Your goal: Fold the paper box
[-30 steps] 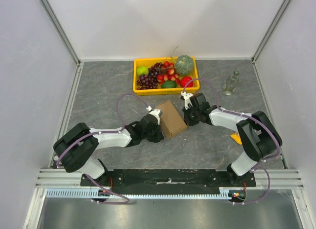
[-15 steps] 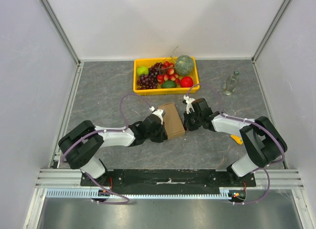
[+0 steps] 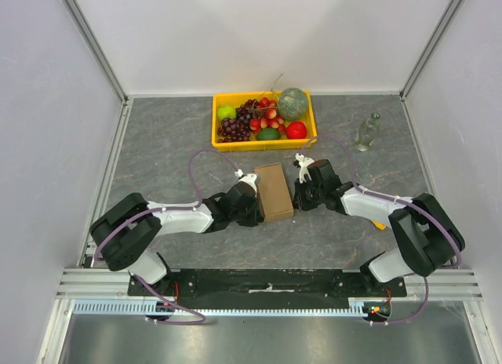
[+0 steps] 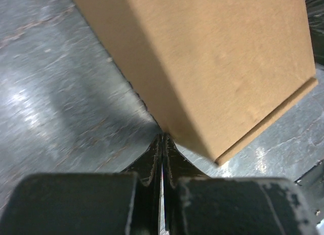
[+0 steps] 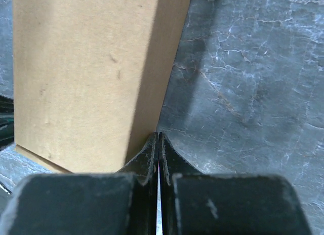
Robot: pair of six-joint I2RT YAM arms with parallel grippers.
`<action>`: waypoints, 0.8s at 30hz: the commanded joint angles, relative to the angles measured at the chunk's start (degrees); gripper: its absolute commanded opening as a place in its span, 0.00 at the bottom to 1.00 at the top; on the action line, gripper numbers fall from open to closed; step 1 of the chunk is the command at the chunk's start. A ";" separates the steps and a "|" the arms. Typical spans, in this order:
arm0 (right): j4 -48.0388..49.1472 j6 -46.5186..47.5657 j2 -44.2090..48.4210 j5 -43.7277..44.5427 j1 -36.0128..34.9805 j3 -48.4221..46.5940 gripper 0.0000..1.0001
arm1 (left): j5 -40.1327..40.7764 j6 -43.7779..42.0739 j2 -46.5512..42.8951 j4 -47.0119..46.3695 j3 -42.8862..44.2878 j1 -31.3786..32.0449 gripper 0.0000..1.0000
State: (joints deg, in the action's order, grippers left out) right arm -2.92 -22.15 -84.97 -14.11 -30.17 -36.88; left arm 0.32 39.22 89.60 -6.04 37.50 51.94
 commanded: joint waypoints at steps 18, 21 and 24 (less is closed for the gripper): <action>-0.69 3.61 -11.80 -3.47 4.68 -12.16 0.00 | -2.77 -0.46 1.00 -3.97 1.44 -10.19 0.02; 0.37 2.64 -12.15 -5.57 4.60 -11.46 0.00 | -4.00 0.24 2.85 -6.34 1.44 -10.11 0.02; 1.68 1.50 -12.68 -8.56 4.42 -10.76 0.00 | -6.02 0.94 4.79 -8.63 1.97 -9.93 0.02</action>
State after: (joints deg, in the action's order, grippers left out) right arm -3.46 -18.72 -96.57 -18.11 -25.61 -47.79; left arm -2.15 40.10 91.88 -9.93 37.82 41.87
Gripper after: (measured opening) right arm 0.006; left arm 0.025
